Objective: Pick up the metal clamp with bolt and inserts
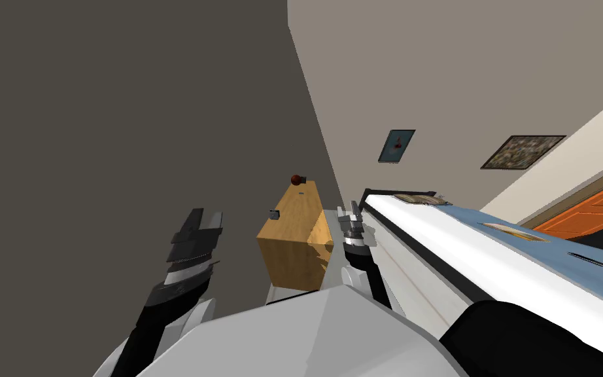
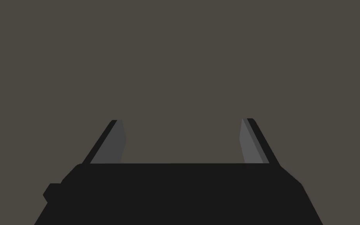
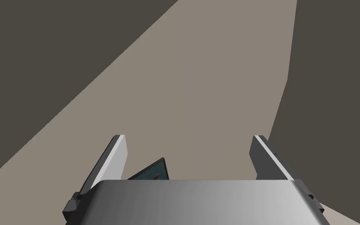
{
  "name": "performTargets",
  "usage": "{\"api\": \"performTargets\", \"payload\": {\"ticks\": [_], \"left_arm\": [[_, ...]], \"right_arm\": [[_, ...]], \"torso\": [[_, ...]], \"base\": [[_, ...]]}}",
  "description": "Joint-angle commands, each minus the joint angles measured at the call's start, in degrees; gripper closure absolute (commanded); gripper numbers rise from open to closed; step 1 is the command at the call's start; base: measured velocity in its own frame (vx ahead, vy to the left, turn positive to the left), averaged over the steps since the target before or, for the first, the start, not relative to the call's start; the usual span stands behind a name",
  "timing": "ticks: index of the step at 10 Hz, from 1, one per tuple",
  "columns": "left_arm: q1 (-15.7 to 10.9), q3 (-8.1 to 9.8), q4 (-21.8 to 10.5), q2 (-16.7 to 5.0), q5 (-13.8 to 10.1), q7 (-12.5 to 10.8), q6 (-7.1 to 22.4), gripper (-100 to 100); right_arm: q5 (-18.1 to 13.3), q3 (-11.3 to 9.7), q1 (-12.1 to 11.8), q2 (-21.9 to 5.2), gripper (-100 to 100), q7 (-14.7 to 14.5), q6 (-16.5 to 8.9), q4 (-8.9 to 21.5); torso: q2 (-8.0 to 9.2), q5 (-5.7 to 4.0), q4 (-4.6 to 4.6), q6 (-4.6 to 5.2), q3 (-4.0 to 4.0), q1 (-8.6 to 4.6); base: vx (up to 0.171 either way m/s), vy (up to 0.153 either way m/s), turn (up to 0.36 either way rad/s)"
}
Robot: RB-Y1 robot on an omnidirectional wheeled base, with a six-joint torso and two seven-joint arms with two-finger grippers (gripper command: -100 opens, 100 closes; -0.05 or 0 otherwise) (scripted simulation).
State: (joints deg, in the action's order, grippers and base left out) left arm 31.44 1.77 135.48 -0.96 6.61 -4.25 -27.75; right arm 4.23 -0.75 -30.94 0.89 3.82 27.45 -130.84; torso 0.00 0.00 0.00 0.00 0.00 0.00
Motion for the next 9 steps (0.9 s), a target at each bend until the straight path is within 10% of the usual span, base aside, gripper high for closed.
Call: {"api": "performTargets", "payload": {"ticks": [1,9], "left_arm": [[-1.57,0.05,-1.42,-1.91,-0.63,0.37,2.07,-100],[-12.89,0.26,-12.13,-9.70,-5.18,2.96,16.10,-100]], "right_arm": [[0.00,0.00,0.00,0.00,0,0.00,0.00,0.00],[0.00,0.00,0.00,0.00,0,0.00,0.00,0.00]], "torso": [[0.00,0.00,0.00,0.00,0.00,0.00],[0.02,0.01,0.00,-0.01,0.01,0.01]], "base": [[-0.004,-0.002,-0.058],[-0.010,-0.002,-0.084]]}}
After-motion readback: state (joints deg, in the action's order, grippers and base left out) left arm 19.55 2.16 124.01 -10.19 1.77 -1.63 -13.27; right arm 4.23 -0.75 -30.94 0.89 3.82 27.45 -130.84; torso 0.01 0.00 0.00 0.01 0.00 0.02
